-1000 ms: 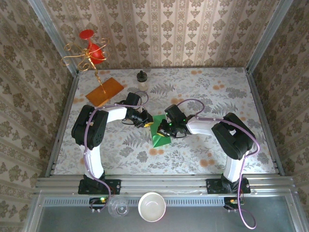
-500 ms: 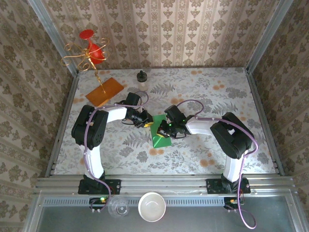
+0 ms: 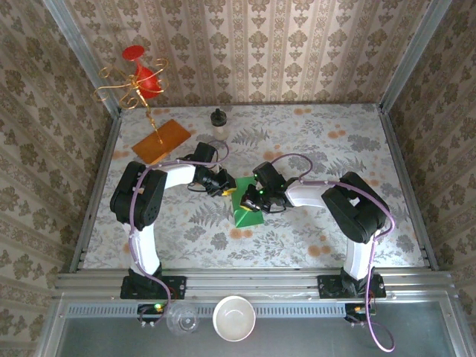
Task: Fold a paper plane with a square sheet of paper (pick it up from the middle)
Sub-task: Fold the triangle a second time at the center of the table.
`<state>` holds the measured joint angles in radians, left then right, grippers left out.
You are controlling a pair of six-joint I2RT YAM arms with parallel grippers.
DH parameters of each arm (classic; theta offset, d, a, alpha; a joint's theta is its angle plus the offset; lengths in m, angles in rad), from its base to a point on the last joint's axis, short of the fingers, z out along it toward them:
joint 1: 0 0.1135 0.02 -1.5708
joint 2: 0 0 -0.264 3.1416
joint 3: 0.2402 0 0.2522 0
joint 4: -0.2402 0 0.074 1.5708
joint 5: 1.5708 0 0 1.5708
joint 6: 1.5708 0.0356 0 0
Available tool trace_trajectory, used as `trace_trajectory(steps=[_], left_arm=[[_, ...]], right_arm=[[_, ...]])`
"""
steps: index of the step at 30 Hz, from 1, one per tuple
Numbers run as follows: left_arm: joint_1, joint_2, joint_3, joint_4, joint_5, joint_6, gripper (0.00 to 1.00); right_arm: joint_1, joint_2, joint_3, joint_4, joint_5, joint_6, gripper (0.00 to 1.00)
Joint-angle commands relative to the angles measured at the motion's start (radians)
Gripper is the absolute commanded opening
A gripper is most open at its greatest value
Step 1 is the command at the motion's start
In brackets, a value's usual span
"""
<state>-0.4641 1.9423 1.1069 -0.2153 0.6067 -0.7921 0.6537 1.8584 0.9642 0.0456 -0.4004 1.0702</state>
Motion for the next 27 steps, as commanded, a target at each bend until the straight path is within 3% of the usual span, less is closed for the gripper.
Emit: trace_trajectory(steps=[1,27], left_arm=[[-0.010,0.027,-0.019,-0.037,-0.017,-0.002,0.20],[-0.009,0.027,-0.021,-0.033,-0.017,-0.002,0.20]], right_arm=[[0.007,0.009,0.001,0.019,-0.011,-0.007,0.00],[0.007,0.030,0.008,-0.041,0.019,-0.021,0.00]])
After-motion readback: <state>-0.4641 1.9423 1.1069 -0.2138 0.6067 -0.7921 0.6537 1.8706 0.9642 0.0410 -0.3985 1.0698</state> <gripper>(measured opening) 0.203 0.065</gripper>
